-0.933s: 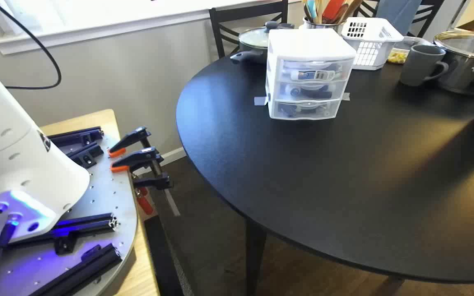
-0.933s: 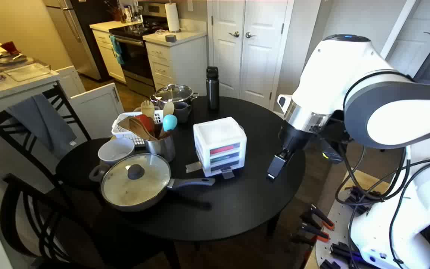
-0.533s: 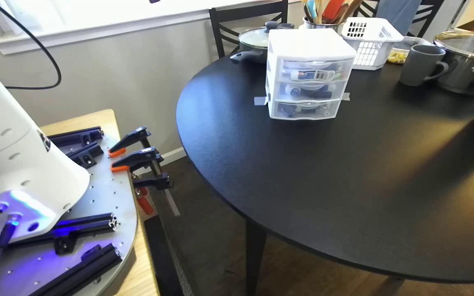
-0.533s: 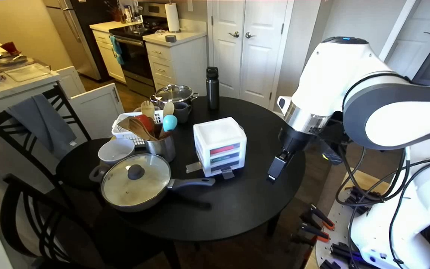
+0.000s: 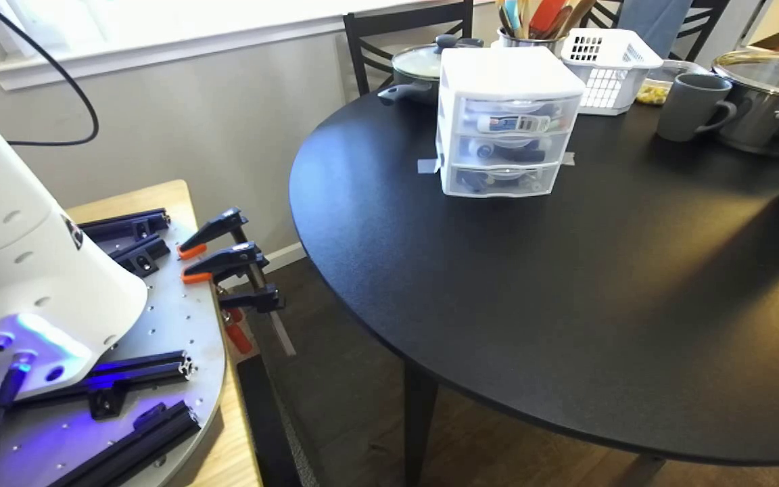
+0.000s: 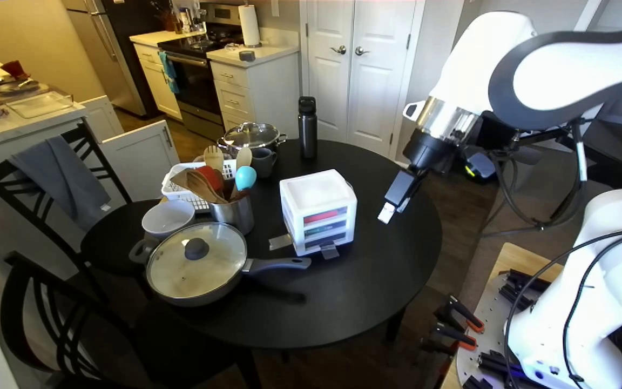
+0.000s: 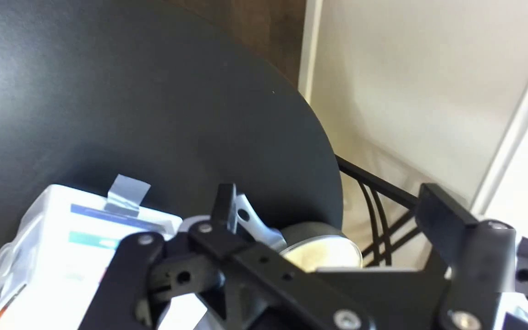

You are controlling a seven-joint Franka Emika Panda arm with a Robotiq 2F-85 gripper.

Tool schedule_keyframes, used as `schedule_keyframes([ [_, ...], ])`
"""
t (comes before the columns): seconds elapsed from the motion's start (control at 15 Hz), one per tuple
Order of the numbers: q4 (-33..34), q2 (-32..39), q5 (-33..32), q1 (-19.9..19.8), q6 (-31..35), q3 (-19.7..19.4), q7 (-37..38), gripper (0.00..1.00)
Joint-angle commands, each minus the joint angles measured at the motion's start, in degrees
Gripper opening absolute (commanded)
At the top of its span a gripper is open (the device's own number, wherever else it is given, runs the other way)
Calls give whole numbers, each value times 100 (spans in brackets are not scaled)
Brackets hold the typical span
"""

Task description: Open the first top drawer

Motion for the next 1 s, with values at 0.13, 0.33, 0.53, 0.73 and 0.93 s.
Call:
schedule_keyframes([
  [0.13,512,310,1083,-169,-851,-1657,-1689,100],
  [0.33,643,551,1942,-222,-1412,-2128,-2345,100],
  [0.53,741,882,2858,-392,-2167,-2314,-2919,100],
  [0.73,853,1381,3598,-732,-3211,-2376,-3391,100],
  [0.93,774,1431,3785,-1453,-3685,-1807,-3376,100],
])
